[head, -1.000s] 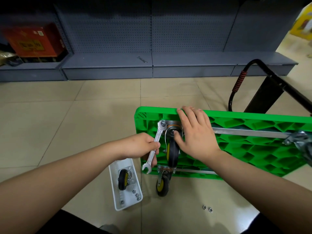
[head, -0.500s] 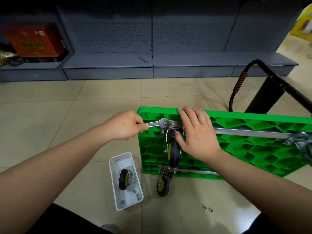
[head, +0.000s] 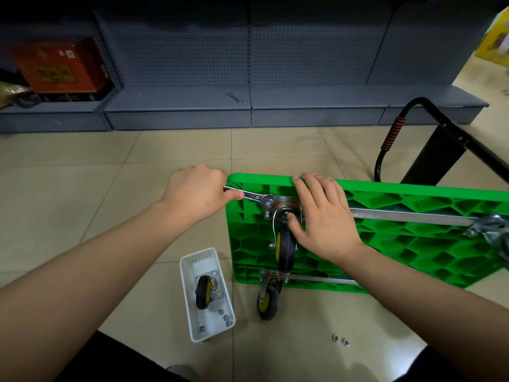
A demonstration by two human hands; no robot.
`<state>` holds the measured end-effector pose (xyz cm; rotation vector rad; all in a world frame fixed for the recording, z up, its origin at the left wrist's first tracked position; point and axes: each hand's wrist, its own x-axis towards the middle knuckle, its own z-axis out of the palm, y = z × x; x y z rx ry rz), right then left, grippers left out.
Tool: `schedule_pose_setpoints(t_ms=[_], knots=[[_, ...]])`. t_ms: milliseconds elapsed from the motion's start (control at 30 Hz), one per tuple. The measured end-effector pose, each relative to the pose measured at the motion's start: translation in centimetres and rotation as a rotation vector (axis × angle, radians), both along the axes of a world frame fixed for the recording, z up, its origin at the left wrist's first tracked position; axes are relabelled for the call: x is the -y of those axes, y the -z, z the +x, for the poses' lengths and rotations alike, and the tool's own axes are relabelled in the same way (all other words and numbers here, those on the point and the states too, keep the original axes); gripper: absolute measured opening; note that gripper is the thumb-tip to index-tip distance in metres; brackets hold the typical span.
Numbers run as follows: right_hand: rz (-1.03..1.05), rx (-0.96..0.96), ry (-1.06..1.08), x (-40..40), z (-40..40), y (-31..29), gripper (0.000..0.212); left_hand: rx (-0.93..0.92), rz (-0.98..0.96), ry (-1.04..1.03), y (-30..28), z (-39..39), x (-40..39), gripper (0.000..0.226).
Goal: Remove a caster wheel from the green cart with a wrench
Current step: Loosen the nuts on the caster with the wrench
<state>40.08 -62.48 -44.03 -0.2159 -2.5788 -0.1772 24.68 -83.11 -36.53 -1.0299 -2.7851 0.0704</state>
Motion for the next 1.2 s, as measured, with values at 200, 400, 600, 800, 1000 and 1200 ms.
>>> schedule_pose_setpoints(t_ms=[200, 400, 600, 800, 1000, 1200], knots=[[0.0, 0.001, -0.004, -0.1, 0.0, -0.1, 0.068, -0.047, -0.017, 0.01, 0.1, 0.0, 0.1, 0.057], [-0.002, 0.0, -0.008, -0.1, 0.0, -0.1, 0.068, -0.074, 0.014, 0.016, -0.2, 0.0, 0.1, 0.055], [-0.003, 0.003, -0.001, -0.1, 0.0, 0.0, 0.068, -0.136, 0.005, 0.048, -0.2, 0.0, 0.2, 0.053], [0.016, 0.017, 0.011, 0.0, 0.0, -0.1, 0.067, -0.187, -0.021, 0.067, -0.6, 0.6, 0.2, 0.051], [0.032, 0.016, 0.02, 0.4, 0.1, -0.1, 0.066, -0.26, -0.019, 0.112, -1.3, 1.3, 0.0, 0.047], [0.035, 0.016, 0.042, 0.5, 0.2, -0.1, 0.066, -0.293, -0.002, 0.128, -1.5, 1.2, 0.0, 0.049]])
